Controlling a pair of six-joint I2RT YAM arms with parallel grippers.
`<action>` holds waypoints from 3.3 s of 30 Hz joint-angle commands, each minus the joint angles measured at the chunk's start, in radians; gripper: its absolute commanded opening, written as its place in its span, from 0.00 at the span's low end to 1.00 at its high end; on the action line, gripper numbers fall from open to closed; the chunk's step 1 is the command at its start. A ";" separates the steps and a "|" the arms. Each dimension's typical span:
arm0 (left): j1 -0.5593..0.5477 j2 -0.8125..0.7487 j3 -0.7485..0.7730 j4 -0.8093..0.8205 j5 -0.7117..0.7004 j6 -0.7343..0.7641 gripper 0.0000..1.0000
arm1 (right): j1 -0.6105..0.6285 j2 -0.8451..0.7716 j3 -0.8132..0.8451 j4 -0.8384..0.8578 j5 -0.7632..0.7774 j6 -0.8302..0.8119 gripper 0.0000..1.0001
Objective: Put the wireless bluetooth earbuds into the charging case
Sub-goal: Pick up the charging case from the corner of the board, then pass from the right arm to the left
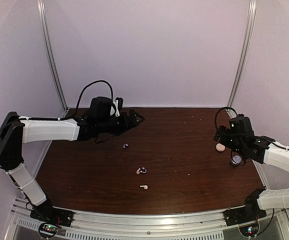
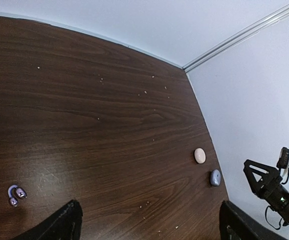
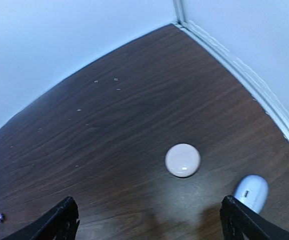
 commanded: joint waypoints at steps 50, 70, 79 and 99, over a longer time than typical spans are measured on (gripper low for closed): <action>0.039 -0.050 -0.056 0.063 0.020 -0.002 0.96 | -0.410 0.325 -0.154 0.056 -0.252 0.016 0.42; 0.032 -0.077 -0.081 0.145 0.139 0.363 0.92 | -0.197 0.092 -0.063 0.054 -0.717 -0.240 0.38; -0.243 -0.143 -0.146 -0.005 -0.017 1.169 0.87 | -0.102 0.131 0.101 -0.035 -0.940 -0.300 0.39; -0.474 -0.180 -0.170 0.050 0.008 1.649 0.77 | 0.247 0.287 0.270 -0.079 -1.204 -0.346 0.39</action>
